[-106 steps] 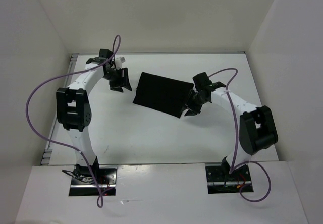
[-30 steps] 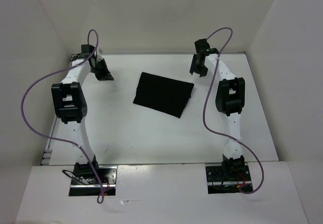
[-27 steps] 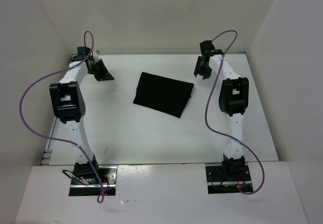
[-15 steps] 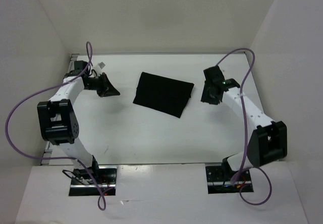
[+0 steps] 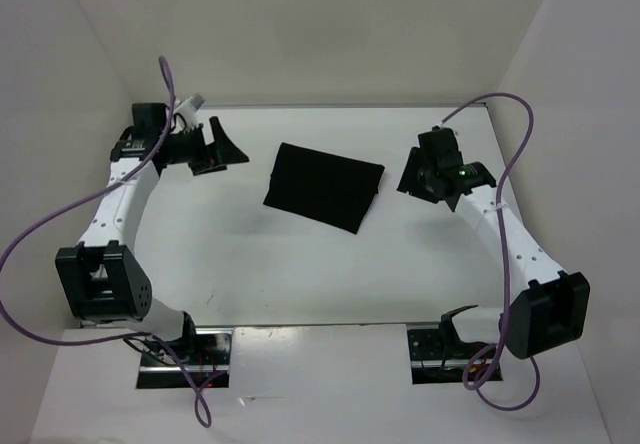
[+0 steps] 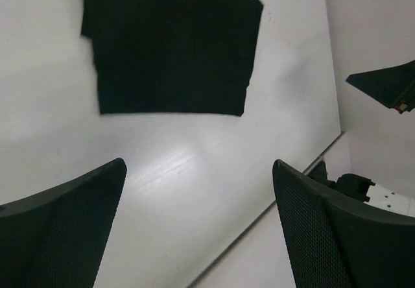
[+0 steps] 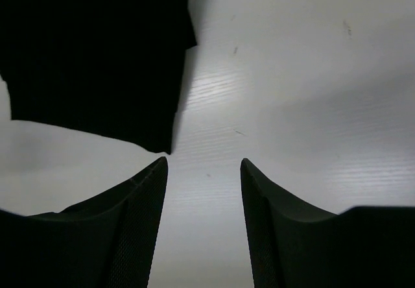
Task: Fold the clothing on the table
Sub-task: Flatten the skirt out
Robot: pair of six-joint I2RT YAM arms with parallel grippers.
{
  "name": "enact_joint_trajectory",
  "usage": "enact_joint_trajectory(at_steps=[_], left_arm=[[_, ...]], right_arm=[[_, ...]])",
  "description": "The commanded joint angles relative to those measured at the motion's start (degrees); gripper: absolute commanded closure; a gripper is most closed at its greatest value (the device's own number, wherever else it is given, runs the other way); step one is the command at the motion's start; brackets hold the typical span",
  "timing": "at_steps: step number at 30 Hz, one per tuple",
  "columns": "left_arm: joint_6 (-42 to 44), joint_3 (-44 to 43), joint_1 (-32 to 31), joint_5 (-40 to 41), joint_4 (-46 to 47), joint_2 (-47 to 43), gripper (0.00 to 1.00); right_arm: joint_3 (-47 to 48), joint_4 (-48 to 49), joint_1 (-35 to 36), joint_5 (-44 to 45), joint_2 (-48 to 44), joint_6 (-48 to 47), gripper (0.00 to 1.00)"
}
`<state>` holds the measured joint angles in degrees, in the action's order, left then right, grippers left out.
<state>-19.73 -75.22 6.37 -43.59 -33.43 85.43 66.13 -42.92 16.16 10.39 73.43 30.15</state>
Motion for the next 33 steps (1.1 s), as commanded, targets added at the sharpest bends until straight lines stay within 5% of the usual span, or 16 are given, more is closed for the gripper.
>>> enact_joint_trajectory(at_steps=[1, 7, 15, 26, 33], left_arm=[[1.3, -4.4, -4.5, 3.3, 1.9, 6.0, 0.0], [-1.2, -5.9, -7.8, 7.1, 11.1, 18.0, 0.0], [-0.1, -18.8, -7.9, 8.3, 9.3, 37.9, 0.0], [-1.8, -20.6, -8.4, 4.9, 10.2, 45.9, 0.0], [-2.9, -7.8, -9.0, 0.6, 15.8, 41.5, 0.0]], right_arm=[[2.2, 5.2, 0.3, -7.7, 2.0, 0.7, 0.45], [-0.7, 14.2, 0.3, -16.6, 9.0, 5.2, 0.44], [-1.4, 21.4, 4.1, -20.8, 26.1, 10.2, 0.44], [0.8, 23.4, 5.9, -23.8, 36.8, 14.1, 0.43], [0.1, 20.9, 6.5, -23.1, 34.7, 15.6, 0.44]])
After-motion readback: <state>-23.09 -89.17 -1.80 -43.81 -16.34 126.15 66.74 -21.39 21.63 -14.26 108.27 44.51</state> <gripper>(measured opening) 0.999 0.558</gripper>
